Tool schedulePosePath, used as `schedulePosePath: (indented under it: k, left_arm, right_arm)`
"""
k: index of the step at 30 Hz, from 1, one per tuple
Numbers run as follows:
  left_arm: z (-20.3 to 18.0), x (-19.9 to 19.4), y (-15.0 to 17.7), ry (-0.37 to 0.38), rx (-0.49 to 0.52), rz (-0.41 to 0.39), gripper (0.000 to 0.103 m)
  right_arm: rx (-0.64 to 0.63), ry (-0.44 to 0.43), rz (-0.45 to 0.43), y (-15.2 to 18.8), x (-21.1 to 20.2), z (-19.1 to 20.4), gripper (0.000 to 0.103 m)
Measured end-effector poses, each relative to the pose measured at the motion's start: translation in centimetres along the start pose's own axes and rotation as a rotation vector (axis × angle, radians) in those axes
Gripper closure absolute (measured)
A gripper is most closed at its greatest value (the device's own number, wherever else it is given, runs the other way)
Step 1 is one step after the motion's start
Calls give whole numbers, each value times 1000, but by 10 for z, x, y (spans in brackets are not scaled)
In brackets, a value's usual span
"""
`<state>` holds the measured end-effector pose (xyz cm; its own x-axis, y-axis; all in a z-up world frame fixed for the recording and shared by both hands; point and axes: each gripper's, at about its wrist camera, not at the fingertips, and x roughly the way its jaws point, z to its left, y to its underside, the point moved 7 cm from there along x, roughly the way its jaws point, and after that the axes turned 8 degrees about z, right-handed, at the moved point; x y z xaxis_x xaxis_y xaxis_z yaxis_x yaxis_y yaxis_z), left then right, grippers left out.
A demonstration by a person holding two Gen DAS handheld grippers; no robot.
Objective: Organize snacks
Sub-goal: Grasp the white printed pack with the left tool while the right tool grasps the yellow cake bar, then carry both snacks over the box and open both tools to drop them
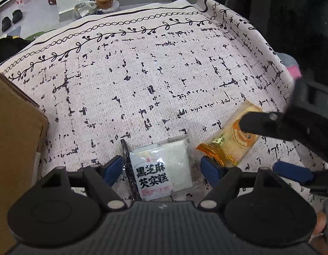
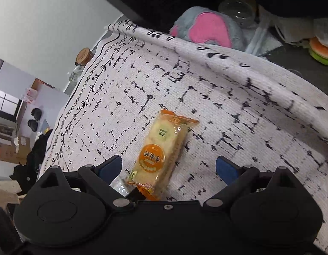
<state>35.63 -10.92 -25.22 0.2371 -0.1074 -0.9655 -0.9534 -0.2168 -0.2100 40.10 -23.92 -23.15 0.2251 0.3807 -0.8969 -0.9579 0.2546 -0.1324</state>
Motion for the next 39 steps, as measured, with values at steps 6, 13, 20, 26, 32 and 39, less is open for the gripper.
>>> schedulePosePath:
  k: [6, 13, 20, 26, 32, 39]
  left_arm:
    - [15, -6, -4, 14, -28, -19, 46]
    - [30, -12, -8, 2, -48, -26, 48]
    - [36, -13, -6, 3, -52, -32, 48]
    - [35, -13, -4, -4, -43, -47, 48]
    - [39, -19, 1, -6, -62, -47, 48]
    - [40, -39, 5, -10, -70, -81, 49]
  right_arm:
    - [-19, 33, -5, -4, 10, 8, 8]
    - [-60, 101, -15, -8, 19, 14, 6]
    - [-126, 206, -32, -5, 19, 12, 34]
    - [-127, 217, -60, -5, 11, 4, 68]
    - [-106, 152, -83, -2, -4, 4, 68]
    - [-115, 76, -92, 7, -16, 12, 68]
